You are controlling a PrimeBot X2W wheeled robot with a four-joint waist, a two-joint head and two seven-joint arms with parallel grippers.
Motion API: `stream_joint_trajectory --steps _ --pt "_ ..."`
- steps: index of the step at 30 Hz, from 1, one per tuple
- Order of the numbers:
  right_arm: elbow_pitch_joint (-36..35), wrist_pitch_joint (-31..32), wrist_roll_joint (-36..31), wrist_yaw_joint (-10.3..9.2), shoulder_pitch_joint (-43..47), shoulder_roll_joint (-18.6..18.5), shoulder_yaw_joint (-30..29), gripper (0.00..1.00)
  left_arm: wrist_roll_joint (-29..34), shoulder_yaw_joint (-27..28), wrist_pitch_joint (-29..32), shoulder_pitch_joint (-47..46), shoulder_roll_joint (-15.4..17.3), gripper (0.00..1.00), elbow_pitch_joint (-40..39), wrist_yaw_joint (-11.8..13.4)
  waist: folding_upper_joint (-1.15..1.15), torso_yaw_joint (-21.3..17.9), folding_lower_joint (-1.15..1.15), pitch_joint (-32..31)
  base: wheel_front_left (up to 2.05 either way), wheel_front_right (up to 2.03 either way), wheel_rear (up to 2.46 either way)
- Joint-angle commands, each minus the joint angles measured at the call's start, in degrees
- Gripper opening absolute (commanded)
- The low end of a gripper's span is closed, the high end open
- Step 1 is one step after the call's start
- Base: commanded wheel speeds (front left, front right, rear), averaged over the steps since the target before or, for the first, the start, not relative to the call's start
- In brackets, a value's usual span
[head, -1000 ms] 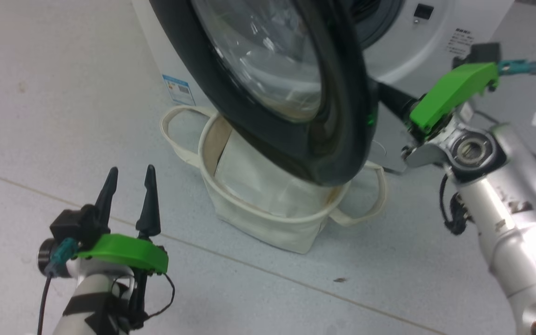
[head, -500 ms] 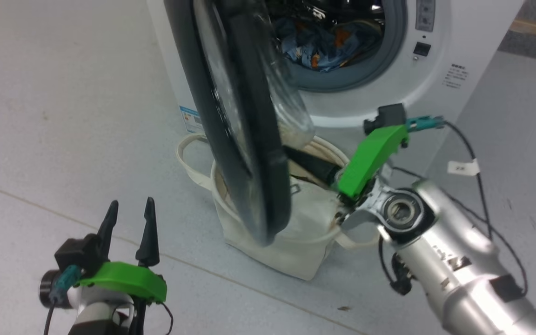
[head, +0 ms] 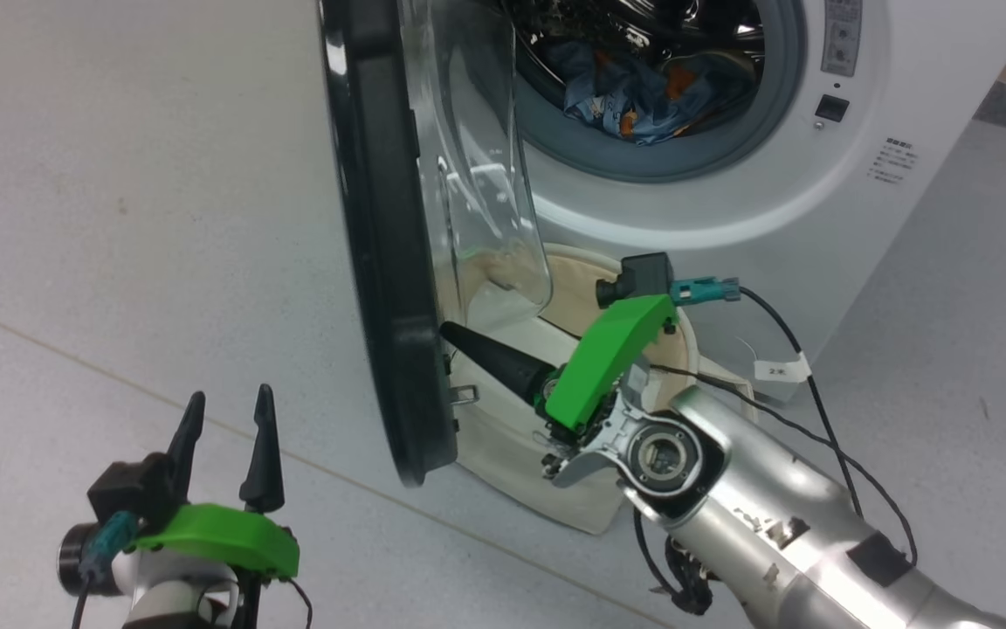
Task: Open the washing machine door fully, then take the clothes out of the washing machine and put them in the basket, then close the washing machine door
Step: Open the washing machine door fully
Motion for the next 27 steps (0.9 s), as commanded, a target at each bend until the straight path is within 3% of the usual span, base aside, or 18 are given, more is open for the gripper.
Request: stream_joint_trajectory --steps 1,6,7,8,9,18,27 --pt "-1.86 -1.45 0.87 0.07 -2.56 1.42 1.04 0.0 -0.32 2.2 -0.68 -1.79 1.71 1.0 -1.86 0.26 0.0 0.14 0.0 -0.24 0.0 0.0 0.0" --pt "-0.82 -5.53 4.34 0.07 -4.46 1.42 5.63 0.0 -0.55 2.66 -0.68 -1.78 2.19 1.0 -1.82 0.34 0.0 -0.03 0.0 -0.76 0.0 0.0 0.0" --pt "-0.43 -6.28 4.69 0.07 -4.8 1.42 6.34 0.12 -0.59 2.76 -0.68 -1.77 2.3 1.0 -1.8 0.38 0.0 -0.12 0.0 -0.87 0.0 0.0 0.0" --pt "0.04 -7.05 4.63 0.07 -5.17 1.43 7.1 0.79 -0.63 2.84 -0.68 -1.74 2.4 1.0 -1.78 0.4 0.0 -0.21 0.0 -1.02 0.0 0.0 0.0" --pt "0.63 -7.9 4.49 0.07 -5.47 1.43 7.73 0.98 -0.7 2.93 -0.68 -1.69 2.49 1.0 -1.77 0.38 0.0 -0.34 0.0 -1.18 0.0 0.0 0.0" --pt "2.78 -14.05 -0.22 0.07 -5.58 1.17 11.24 1.0 -1.91 5.13 -0.65 -0.83 5.11 1.0 -1.31 0.75 0.0 -3.22 0.0 -3.9 0.0 0.0 0.0" --pt "1.96 -24.66 -9.31 0.07 -3.83 -3.87 11.83 1.0 -2.56 6.56 0.45 -0.04 8.18 1.0 -2.74 0.81 0.0 -7.27 0.0 -4.92 0.0 0.0 0.0"
